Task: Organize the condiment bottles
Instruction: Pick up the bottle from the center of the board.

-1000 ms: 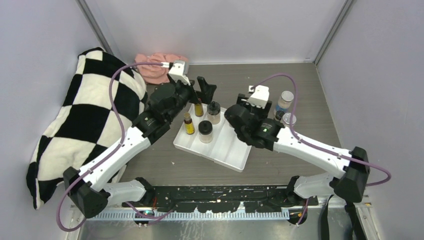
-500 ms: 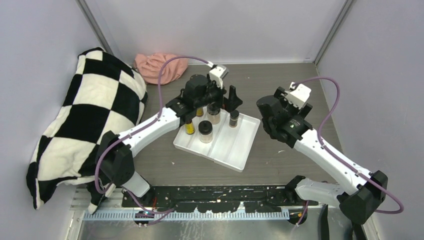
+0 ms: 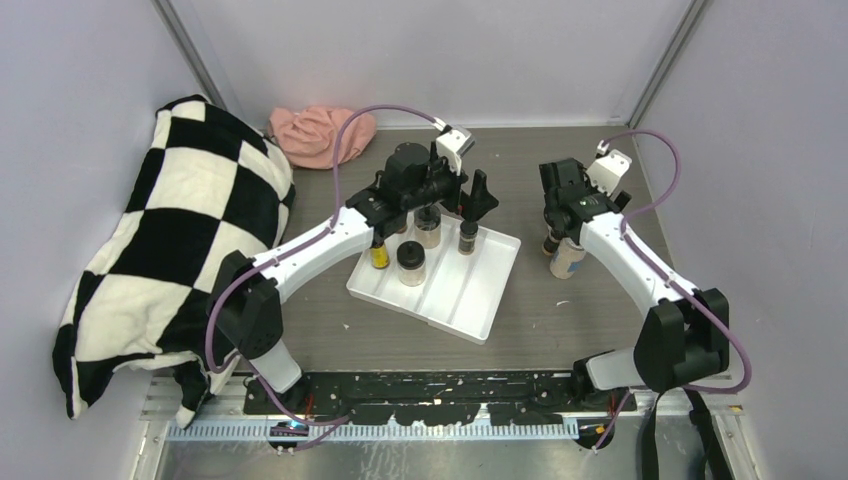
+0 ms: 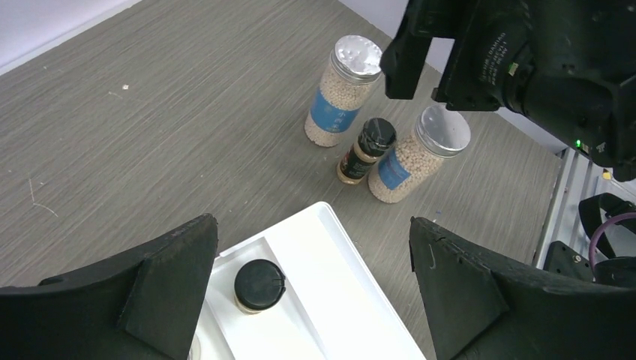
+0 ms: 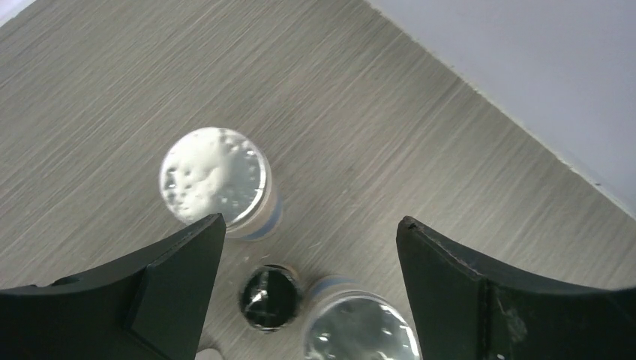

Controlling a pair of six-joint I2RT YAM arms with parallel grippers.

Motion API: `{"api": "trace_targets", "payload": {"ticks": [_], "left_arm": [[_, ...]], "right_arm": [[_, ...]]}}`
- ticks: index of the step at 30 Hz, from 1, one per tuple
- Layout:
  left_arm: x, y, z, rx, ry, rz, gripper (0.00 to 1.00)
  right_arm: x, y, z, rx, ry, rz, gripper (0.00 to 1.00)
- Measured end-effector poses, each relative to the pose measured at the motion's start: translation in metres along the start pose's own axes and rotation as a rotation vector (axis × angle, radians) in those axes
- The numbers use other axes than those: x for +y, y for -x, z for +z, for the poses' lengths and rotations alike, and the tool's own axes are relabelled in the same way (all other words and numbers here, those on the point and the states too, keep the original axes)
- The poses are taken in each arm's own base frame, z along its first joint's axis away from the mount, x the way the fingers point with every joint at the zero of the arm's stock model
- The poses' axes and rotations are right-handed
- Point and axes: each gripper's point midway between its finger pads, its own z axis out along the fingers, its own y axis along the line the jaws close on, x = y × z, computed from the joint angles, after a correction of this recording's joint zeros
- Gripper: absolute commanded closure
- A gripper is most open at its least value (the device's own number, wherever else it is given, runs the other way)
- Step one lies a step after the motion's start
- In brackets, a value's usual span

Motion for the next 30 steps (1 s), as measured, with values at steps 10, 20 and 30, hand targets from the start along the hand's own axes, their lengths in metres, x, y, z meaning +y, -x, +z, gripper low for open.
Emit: {"api": "trace_targets", "payload": {"ticks": [10, 20, 30], "left_arm": [[0.004, -0.003, 0.002, 0.006, 0.010, 0.017, 0.00], [0.005, -0.003, 0.003, 0.006, 0.011, 0.028, 0.00], [0.009, -0.006, 0.007, 0.010, 0.020, 0.049, 0.00]], "right_arm": [[0.041, 0.005, 0.007, 0.044, 0.088, 0.023, 0.09], [0.054, -0.013, 0.026, 0.094, 0.080, -0.010, 0.09], [0.062, -0.016, 0.044, 0.114, 0.070, 0.000, 0.14]]}}
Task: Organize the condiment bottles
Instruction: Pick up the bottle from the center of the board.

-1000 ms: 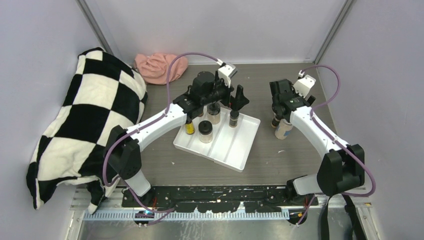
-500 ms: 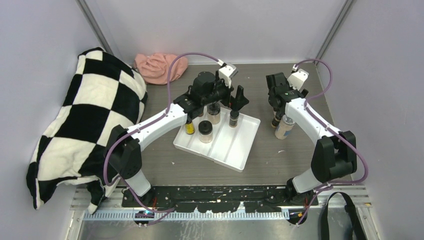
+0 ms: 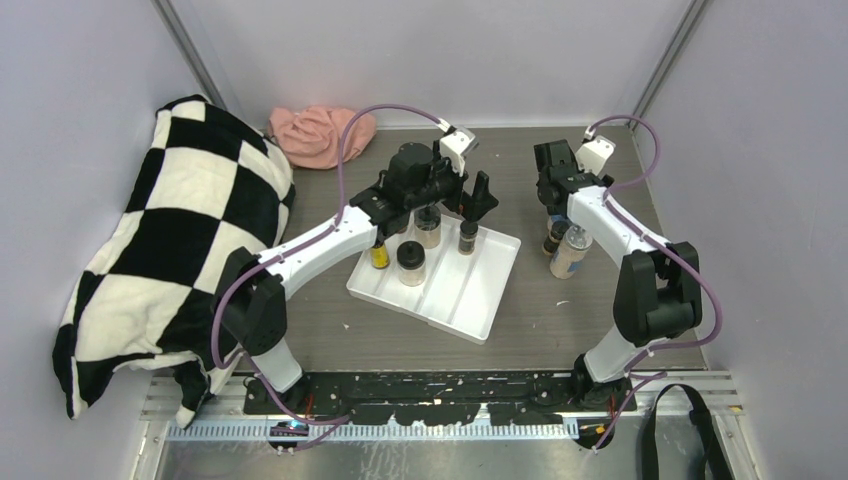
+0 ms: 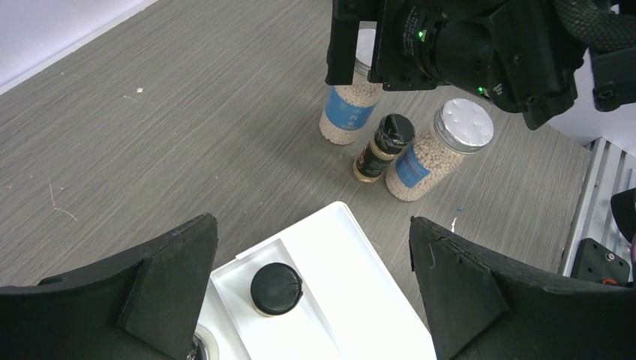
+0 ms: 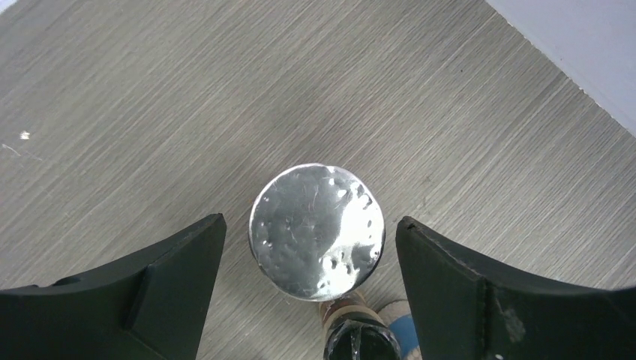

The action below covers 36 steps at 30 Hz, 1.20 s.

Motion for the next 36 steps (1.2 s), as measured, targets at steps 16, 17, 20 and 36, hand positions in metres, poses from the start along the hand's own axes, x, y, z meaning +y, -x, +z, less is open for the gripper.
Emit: {"api": "trace_targets", "payload": {"ticks": [16, 17, 20, 36], "left_arm": [[0.005, 0.001, 0.000, -0.006, 0.014, 0.011, 0.00], [0.005, 0.002, 0.000, -0.006, 0.014, 0.011, 0.00], [0.006, 0.002, 0.000, -0.010, 0.017, 0.011, 0.00], [0.018, 0.005, -0.002, -0.027, 0.083, 0.012, 0.01]], "right_arm": [[0.005, -0.005, 0.007, 0.011, 0.012, -0.011, 0.99], [0.005, -0.005, 0.007, 0.009, 0.012, -0.015, 0.99], [0.007, -0.003, 0.007, 0.003, 0.018, -0.021, 0.99], [0.019, 0.041, -0.021, -0.063, 0.128, 0.001, 0.99]]}}
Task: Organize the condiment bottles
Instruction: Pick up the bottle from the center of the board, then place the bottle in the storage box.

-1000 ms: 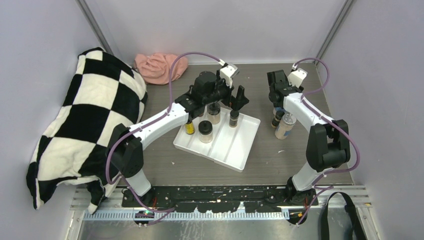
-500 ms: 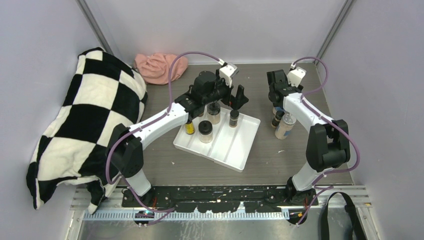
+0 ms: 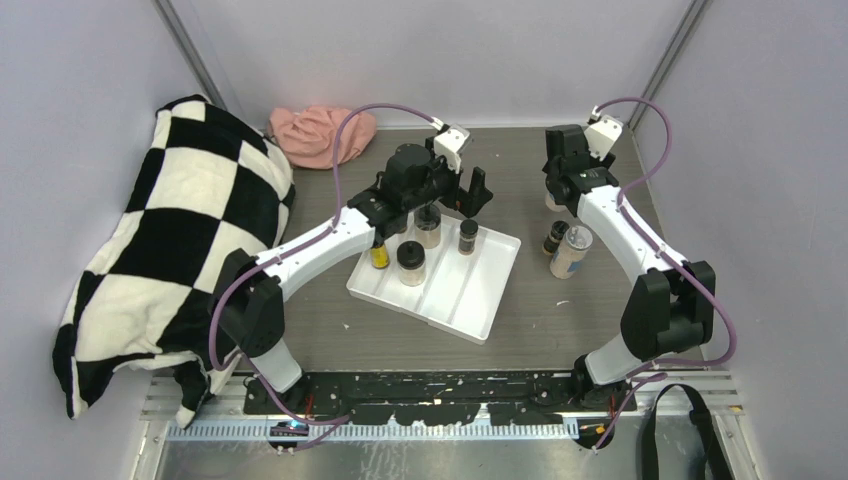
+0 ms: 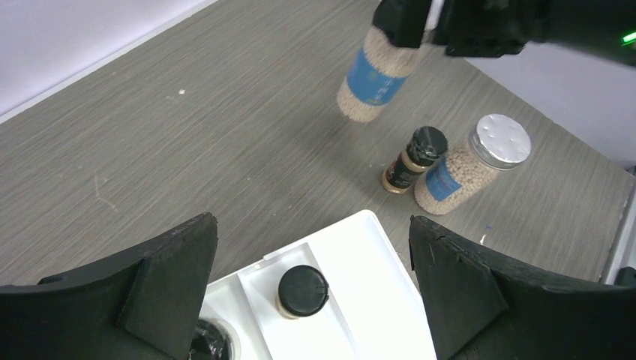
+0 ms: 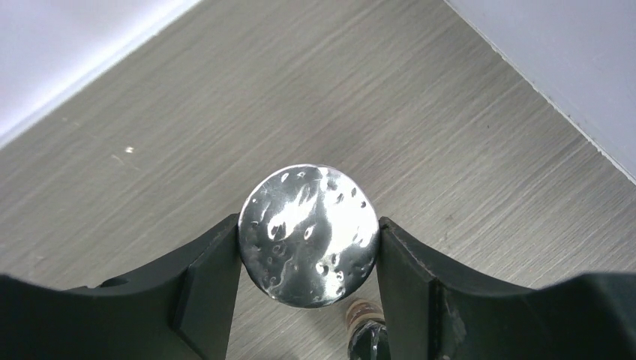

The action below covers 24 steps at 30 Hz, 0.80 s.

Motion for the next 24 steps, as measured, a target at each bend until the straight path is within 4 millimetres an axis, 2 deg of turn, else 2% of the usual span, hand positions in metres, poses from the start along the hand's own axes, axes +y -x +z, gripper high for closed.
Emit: {"api": "trace_targets", "payload": {"ticks": [5, 10, 17, 20, 24], "left_arm": [[0.012, 0.004, -0.014, -0.027, 0.084, 0.000, 0.01], [0.030, 0.029, -0.046, -0.125, 0.224, 0.003, 0.01], [0.047, 0.076, -0.100, -0.289, 0.383, -0.006, 0.01], [0.051, 0.084, -0.118, -0.327, 0.428, -0.014, 0.02], [0.057, 0.085, -0.131, -0.344, 0.474, -0.021, 0.02]], "right_arm": [[0.009, 0.024, -0.023, -0.037, 0.063, 0.019, 0.99], [0.020, 0.031, -0.051, -0.040, 0.137, -0.009, 0.99], [0.038, 0.017, -0.098, -0.006, 0.260, -0.091, 0.99], [0.045, 0.009, -0.118, 0.005, 0.314, -0.120, 0.99], [0.050, -0.003, -0.140, 0.018, 0.373, -0.153, 0.99]]}}
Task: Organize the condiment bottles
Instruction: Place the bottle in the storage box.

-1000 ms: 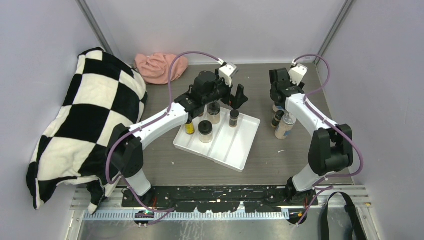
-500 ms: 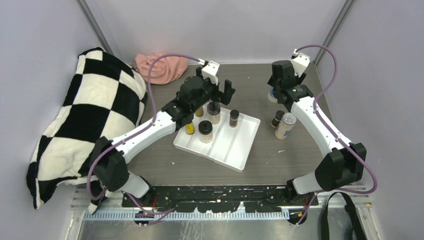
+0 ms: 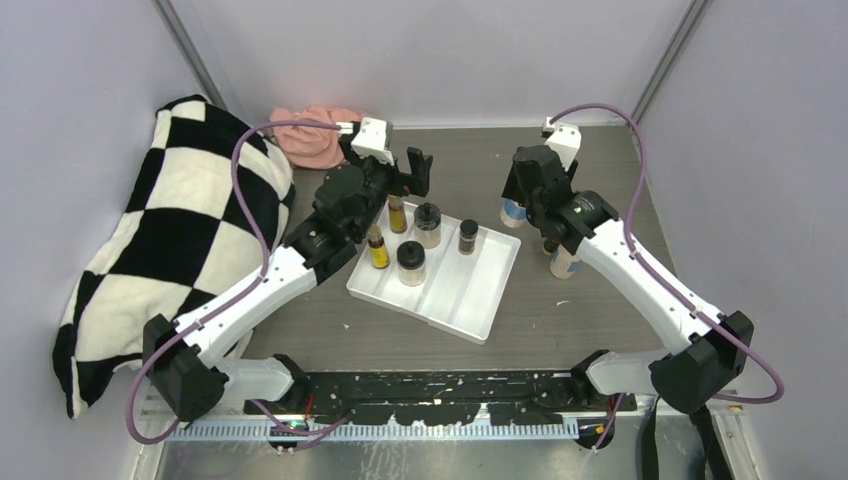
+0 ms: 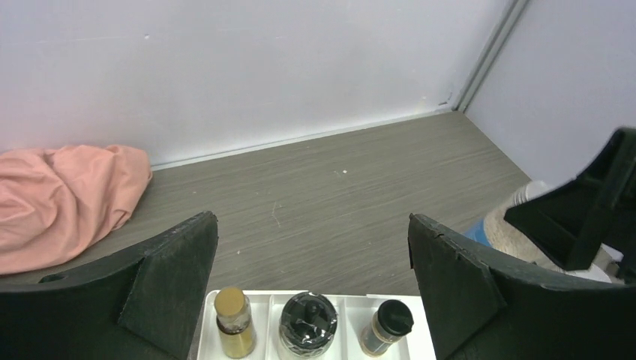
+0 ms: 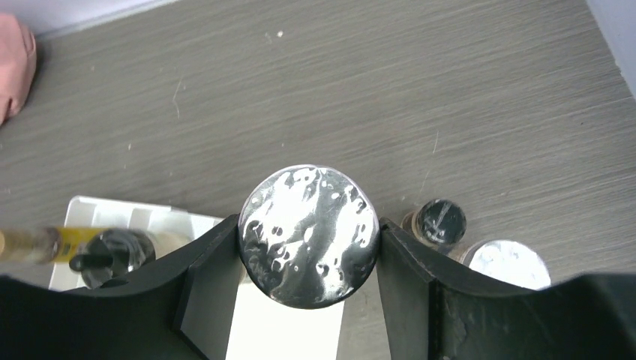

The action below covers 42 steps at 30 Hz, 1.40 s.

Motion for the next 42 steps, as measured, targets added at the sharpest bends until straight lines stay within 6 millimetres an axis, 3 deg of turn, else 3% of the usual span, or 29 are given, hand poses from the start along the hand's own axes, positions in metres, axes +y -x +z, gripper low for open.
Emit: {"api": "trace_targets", "payload": {"ticks": [5, 14, 23, 42], "left_arm": [[0.006, 0.006, -0.005, -0.016, 0.032, -0.005, 0.03], [0.012, 0.024, -0.016, -0.056, 0.056, -0.019, 0.03], [0.013, 0.024, -0.019, -0.051, 0.062, -0.012, 0.03], [0.014, 0.025, -0.020, -0.057, 0.069, -0.008, 0.03]], "right_arm": [[0.007, -0.022, -0.011, 0.035, 0.032, -0.051, 0.99], [0.010, -0.079, -0.017, 0.123, 0.050, -0.164, 0.99], [0.010, -0.104, -0.017, 0.150, 0.057, -0.190, 0.99], [0.018, -0.112, -0.010, 0.139, 0.074, -0.181, 0.99]]}}
